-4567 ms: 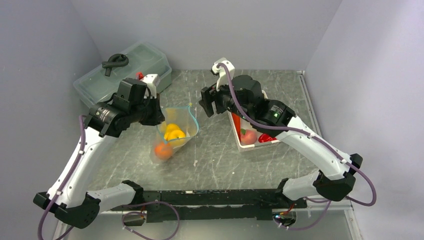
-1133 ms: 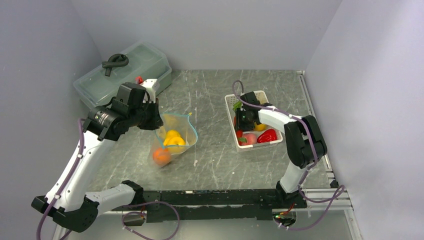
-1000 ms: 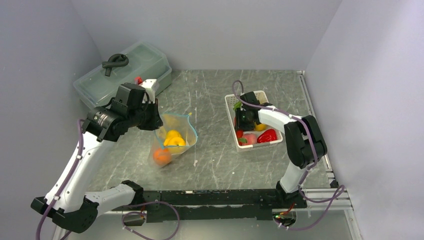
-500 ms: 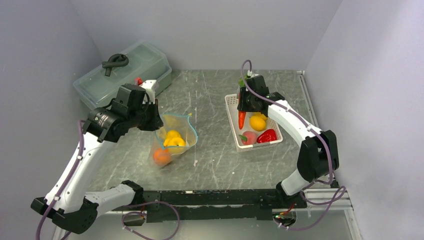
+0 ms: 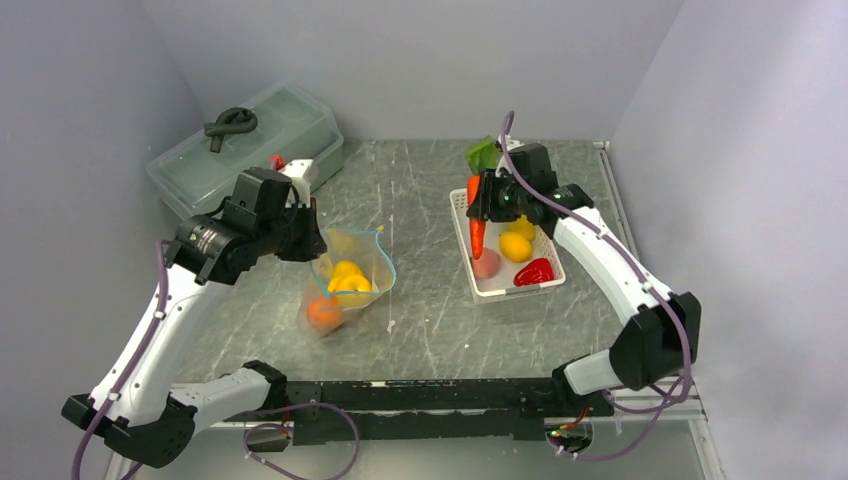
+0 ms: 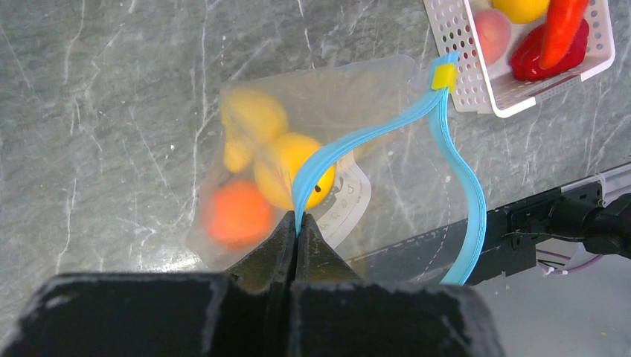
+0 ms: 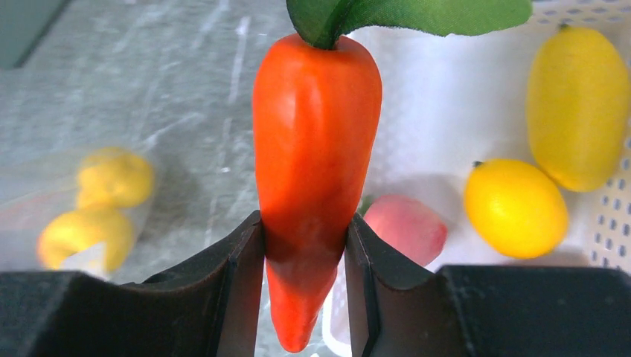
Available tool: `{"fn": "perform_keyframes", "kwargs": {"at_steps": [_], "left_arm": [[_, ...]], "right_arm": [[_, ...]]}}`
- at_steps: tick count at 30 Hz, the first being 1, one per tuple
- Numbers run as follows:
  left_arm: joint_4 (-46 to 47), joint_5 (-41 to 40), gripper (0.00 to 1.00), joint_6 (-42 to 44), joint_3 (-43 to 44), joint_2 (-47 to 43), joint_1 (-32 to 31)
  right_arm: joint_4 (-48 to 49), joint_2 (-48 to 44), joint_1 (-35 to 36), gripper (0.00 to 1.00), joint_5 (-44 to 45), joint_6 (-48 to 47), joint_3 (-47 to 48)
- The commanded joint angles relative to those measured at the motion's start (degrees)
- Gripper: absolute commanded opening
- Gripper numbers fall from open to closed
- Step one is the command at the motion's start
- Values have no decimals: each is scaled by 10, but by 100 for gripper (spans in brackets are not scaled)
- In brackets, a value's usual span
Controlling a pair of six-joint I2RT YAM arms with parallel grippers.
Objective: Place the food in the zip-top bag and seal the zipper
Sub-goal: Place the fake vegetable in the zipper food storage bag.
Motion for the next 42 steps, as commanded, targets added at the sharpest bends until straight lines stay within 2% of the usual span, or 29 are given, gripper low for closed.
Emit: {"fn": "perform_keyframes", "kwargs": {"at_steps": [1,7,17,26,34,42], "left_arm": [[32,7,0,-2,-1,0,2],[39,7,0,-1,-3,7,1],[46,-6,0,7,-12,12,2],[54,-11,0,18,-21,15,2],[67,-5,0,25,-30,19,2],[76,1,0,26,-36,17,2]], "right_arm": [[-4,-56,1,15,-117,-2,38],[-13,-89,2,16,-238,-7,42],[-102,-77,34,18,-399,-60,80],[-221,-19,159,21,-420,-131,150],[-291,34,222,20,-391,-150,219],[-317,82,270,20,-379,-151,249]]}}
